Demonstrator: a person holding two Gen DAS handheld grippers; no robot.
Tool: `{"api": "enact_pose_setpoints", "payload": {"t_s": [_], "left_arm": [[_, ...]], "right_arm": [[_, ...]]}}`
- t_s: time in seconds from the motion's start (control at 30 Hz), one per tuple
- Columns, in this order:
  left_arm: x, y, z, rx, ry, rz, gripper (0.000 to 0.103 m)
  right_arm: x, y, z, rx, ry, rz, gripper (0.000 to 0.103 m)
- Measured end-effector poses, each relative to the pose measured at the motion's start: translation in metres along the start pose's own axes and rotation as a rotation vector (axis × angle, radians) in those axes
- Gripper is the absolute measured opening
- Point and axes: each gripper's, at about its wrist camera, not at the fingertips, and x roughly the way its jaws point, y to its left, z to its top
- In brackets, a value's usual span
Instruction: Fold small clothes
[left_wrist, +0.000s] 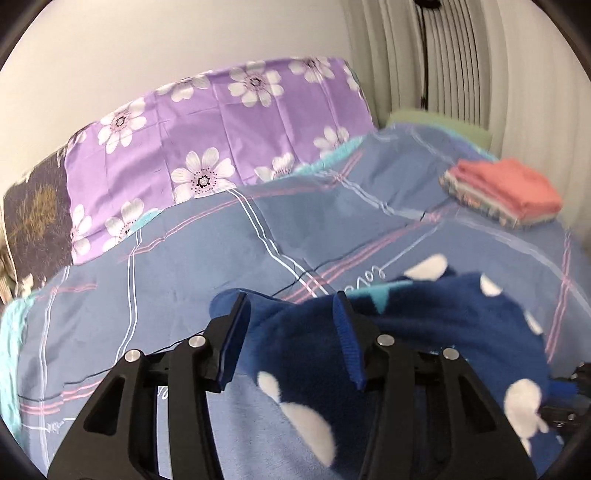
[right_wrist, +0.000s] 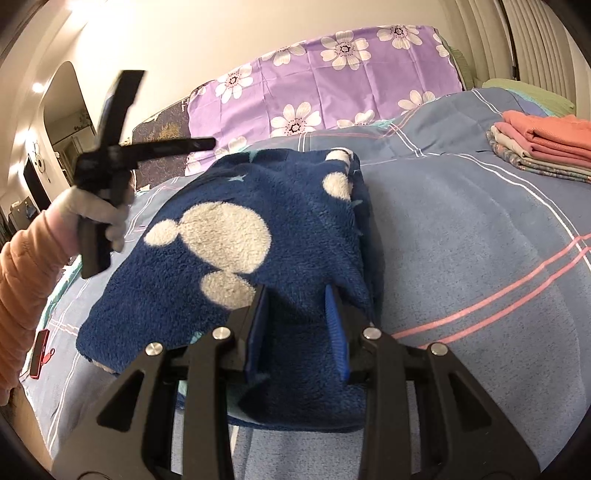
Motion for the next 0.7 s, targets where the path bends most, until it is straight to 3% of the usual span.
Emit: {"api": "enact_pose_setpoints", "payload": {"t_s": [0.1, 0.13, 0.2, 0.27, 0.37, 0.47, 0.6, 0.7], "left_arm": [[0.009, 0.001, -0.011, -0.032, 0.027, -0.092, 0.048], [0.025, -0.013, -0.024, 0.016, 0.088, -0.101, 0.046], [0.052, -0.037, -0.052, 0.114, 0.117, -0.028, 0.044], [0.056, -0.028, -0.051, 0.010, 0.122, -0.068, 0.043], [0.056, -0.032, -0.047, 0.051, 0.141, -0.047, 0.043], [0.037, -0.037, -0.040, 0.077, 0.112, 0.009, 0.043], [-0.023, -0.037, -0.042, 0.007, -0.004, -0.114, 0.046], [-0.068, -0.053, -0.062, 0.067, -0.068, -0.128, 0.061]], "right_arm": [[0.000, 0.000, 0.000, 0.001, 0.000, 0.001, 0.032], [0.000, 0.000, 0.000, 0.001, 0.000, 0.001, 0.032], [0.000, 0.001, 0.000, 0.000, 0.001, 0.005, 0.032], [0.001, 0.003, 0.001, -0.004, -0.001, -0.001, 0.032], [0.000, 0.003, 0.001, 0.003, 0.000, 0.004, 0.032], [0.000, 0.004, 0.001, 0.005, 0.002, 0.006, 0.032], [0.000, 0.002, 0.001, 0.019, 0.003, 0.017, 0.032], [0.000, -0.001, 0.001, 0.030, 0.002, 0.029, 0.032]]}}
